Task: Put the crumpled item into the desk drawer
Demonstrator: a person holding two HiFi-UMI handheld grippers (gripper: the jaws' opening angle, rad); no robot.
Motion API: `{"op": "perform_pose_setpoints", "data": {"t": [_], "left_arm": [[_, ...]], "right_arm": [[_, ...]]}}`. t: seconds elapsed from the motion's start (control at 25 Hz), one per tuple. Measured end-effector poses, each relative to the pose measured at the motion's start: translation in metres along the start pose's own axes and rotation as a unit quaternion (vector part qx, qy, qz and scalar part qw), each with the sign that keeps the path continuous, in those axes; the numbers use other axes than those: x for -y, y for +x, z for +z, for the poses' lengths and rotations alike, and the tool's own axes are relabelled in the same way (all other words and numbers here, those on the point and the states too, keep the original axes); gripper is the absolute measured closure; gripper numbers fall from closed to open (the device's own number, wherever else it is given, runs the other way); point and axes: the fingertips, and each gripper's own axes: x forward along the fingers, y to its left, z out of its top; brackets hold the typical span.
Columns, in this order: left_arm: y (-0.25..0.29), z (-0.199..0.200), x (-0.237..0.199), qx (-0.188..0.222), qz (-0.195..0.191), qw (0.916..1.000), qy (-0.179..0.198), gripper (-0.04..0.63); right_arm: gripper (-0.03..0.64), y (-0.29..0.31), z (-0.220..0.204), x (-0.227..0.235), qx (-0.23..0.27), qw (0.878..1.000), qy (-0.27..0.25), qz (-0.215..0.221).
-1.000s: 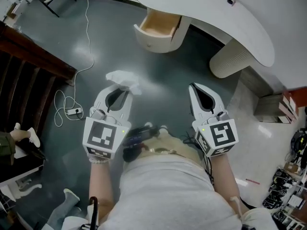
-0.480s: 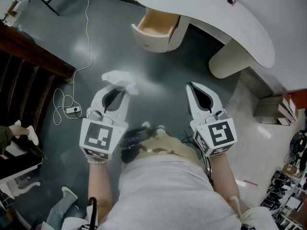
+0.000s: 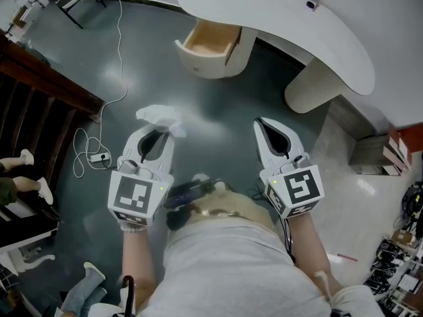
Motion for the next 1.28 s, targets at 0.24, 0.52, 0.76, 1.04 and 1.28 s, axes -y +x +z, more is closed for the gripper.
{"op": "perform_pose_setpoints", "data": {"t": [0.24, 0.52, 0.76, 1.04, 1.28], "left_arm": [[0.004, 0.006, 0.012, 0.004, 0.001, 1.0000, 0.003, 0.588], [0.008, 0.009, 0.012, 0.010, -0.004, 0.9997, 0.020, 0.588], [0.022, 0.011, 0.002, 0.013, -0.007, 0.9995, 0.029, 0.588], [0.048, 0.010, -0.019, 0.013, -0.024, 0.9992, 0.029, 0.588], [0.076, 0.017, -0.048, 0.015, -0.030, 0.9991, 0.028, 0.588]], "right_arm": [[0.612, -0.012, -0.003, 0.010, 0.007, 1.000, 0.000, -0.006], [0.612, -0.013, -0.004, 0.014, 0.013, 1.000, 0.003, -0.012], [0.612, -0.002, -0.004, 0.022, 0.011, 1.000, 0.009, -0.024], [0.612, 0.024, 0.001, 0.038, 0.004, 0.999, 0.009, -0.037], [0.612, 0.059, 0.012, 0.052, 0.004, 0.999, 0.006, -0.038]]}}
